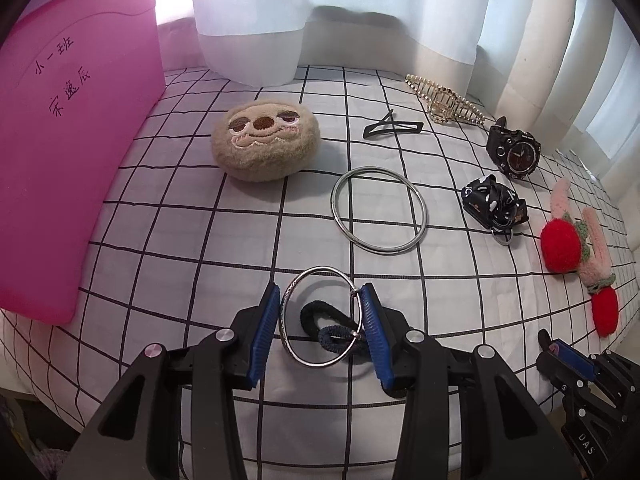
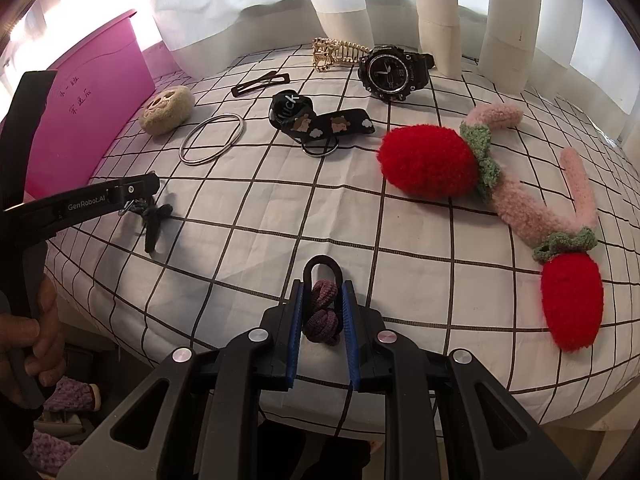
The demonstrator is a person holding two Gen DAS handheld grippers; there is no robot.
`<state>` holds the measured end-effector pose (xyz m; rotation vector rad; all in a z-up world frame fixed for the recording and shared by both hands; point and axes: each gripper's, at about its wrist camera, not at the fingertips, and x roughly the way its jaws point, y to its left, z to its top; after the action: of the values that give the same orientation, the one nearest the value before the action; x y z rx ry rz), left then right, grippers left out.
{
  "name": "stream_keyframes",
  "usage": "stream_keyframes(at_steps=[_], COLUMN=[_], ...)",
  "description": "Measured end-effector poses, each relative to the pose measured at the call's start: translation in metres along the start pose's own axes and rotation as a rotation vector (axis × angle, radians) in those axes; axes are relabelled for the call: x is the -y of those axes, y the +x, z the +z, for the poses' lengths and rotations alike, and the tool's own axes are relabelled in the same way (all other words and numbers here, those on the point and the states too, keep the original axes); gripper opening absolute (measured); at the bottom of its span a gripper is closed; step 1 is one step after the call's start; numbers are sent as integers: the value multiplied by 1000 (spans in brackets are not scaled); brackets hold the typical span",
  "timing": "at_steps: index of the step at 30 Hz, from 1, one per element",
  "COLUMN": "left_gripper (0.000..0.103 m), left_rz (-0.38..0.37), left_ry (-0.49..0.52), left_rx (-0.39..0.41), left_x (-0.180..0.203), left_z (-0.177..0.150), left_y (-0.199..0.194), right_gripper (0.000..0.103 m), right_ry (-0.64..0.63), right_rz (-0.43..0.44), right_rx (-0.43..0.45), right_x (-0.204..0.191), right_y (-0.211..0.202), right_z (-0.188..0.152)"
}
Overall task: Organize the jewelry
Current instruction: 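Lift the silver hoop and pink-bow hair tie and carry both toward the pink tub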
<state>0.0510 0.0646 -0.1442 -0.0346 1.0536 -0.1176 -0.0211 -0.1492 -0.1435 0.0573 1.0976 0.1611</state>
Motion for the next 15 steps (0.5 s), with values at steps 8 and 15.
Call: stream_keyframes(at_steps=[8,15], left_gripper=[40,41], left_rz=[-12,-23], left_ry=[-7,-17], left_rx=[52,123], left_x=[1,-1], left_z=[11,27], left_y=[-33,-79], right_gripper=[19,19], right_ry=[-17,-49], right_rz=[21,50], right_rx=[49,131], right_x=[-4,-15], right_y=[-20,-54], right_z=[21,56])
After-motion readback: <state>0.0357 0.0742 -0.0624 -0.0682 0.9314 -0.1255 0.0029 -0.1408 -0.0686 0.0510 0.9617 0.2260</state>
